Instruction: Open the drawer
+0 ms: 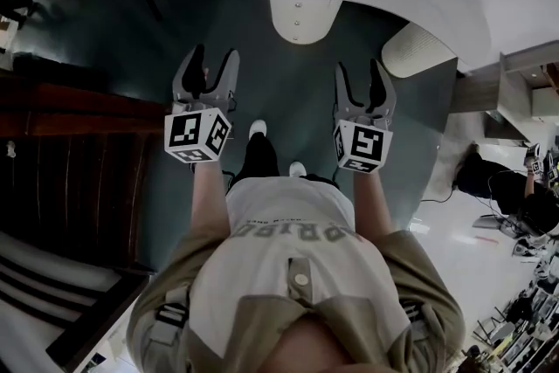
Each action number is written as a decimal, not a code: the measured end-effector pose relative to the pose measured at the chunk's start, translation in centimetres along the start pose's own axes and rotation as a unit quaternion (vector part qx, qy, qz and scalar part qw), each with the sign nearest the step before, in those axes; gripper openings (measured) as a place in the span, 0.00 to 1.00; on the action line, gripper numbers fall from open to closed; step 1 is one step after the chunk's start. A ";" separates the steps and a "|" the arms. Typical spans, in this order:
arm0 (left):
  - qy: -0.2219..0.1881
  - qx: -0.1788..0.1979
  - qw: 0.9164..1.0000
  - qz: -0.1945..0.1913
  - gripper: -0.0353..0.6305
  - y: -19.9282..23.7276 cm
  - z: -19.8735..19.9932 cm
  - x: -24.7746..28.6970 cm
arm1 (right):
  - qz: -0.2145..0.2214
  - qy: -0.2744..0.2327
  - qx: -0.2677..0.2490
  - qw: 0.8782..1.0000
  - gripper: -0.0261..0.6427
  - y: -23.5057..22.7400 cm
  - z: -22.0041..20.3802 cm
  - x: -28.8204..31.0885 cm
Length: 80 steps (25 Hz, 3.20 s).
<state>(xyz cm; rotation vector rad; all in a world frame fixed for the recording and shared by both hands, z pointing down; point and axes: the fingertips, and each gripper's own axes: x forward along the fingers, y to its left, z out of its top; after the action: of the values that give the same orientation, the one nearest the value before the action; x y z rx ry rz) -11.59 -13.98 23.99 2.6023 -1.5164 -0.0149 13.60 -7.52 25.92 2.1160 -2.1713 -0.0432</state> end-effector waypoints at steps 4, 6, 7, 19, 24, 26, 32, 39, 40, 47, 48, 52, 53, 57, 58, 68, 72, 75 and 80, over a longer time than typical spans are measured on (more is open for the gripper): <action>0.005 0.005 1.000 -0.022 0.47 2.5 0.6 3.7 | -0.024 0.010 0.000 1.000 0.44 0.7 -0.1 3.4; 0.007 0.007 0.999 -0.032 0.47 3.7 0.9 5.5 | -0.036 0.013 0.001 0.999 0.44 1.0 -0.1 5.0; 0.008 0.008 0.999 -0.039 0.47 4.2 1.1 6.4 | -0.042 0.015 0.001 0.999 0.44 1.2 -0.1 5.8; 0.021 0.008 0.994 -0.110 0.47 8.8 1.7 14.3 | -0.095 0.024 -0.004 0.995 0.44 3.2 -0.8 13.6; 0.024 0.000 0.993 -0.117 0.47 9.3 1.2 15.7 | -0.093 0.027 -0.009 0.995 0.44 3.9 -1.7 16.2; 0.028 -0.002 0.992 -0.119 0.47 9.1 0.7 15.8 | -0.098 0.036 -0.002 0.995 0.44 3.6 -3.0 16.9; 0.040 -0.003 0.992 -0.116 0.47 7.9 -0.3 15.9 | -0.105 0.054 0.016 0.993 0.44 2.1 -6.9 18.8; 0.052 -0.001 0.993 -0.106 0.47 6.4 -1.7 15.5 | -0.095 0.105 0.026 0.990 0.44 0.9 -12.5 20.4; 0.053 0.000 0.993 -0.106 0.47 6.3 -2.0 15.6 | -0.096 0.112 0.032 0.989 0.44 0.7 -13.3 20.8; 0.056 -0.015 0.993 -0.099 0.48 6.2 -6.4 16.2 | -0.081 0.129 0.040 0.988 0.44 1.2 -20.0 24.6; 0.053 -0.015 0.994 -0.099 0.48 6.2 -7.2 16.4 | -0.080 0.129 0.041 0.988 0.44 1.3 -21.1 25.3; 0.047 -0.018 0.994 -0.100 0.48 6.7 -11.4 17.4 | -0.075 0.133 0.041 0.987 0.44 1.4 -26.6 28.4; 0.046 -0.020 0.994 -0.100 0.48 6.8 -12.6 17.6 | -0.074 0.137 0.040 0.987 0.44 1.5 -28.2 29.1; 0.039 -0.028 0.994 -0.103 0.48 7.7 -16.4 18.2 | -0.080 0.152 0.052 0.984 0.44 1.4 -34.4 32.0; 0.040 -0.027 0.994 -0.103 0.48 8.0 -17.4 18.3 | -0.083 0.154 0.052 0.983 0.44 1.4 -35.7 32.6; 0.039 -0.043 0.994 -0.088 0.48 11.6 -24.9 18.9 | -0.083 0.161 0.041 0.983 0.44 2.0 -43.5 38.9; 0.038 -0.049 0.995 -0.083 0.48 12.2 -26.5 19.4 | -0.083 0.155 0.028 0.984 0.44 2.3 -44.4 41.2; 0.041 -0.054 0.994 -0.081 0.48 12.6 -27.5 19.6 | -0.091 0.154 0.030 0.983 0.43 2.5 -45.2 42.6; 0.046 -0.056 0.994 -0.079 0.48 13.2 -28.7 19.9 | -0.102 0.158 0.041 0.981 0.40 2.8 -46.2 44.4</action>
<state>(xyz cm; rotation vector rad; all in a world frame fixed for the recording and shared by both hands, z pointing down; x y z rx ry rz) -11.01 -34.61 55.10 2.5879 -1.2409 0.0029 14.37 -49.14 74.69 2.2028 -1.8021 0.3475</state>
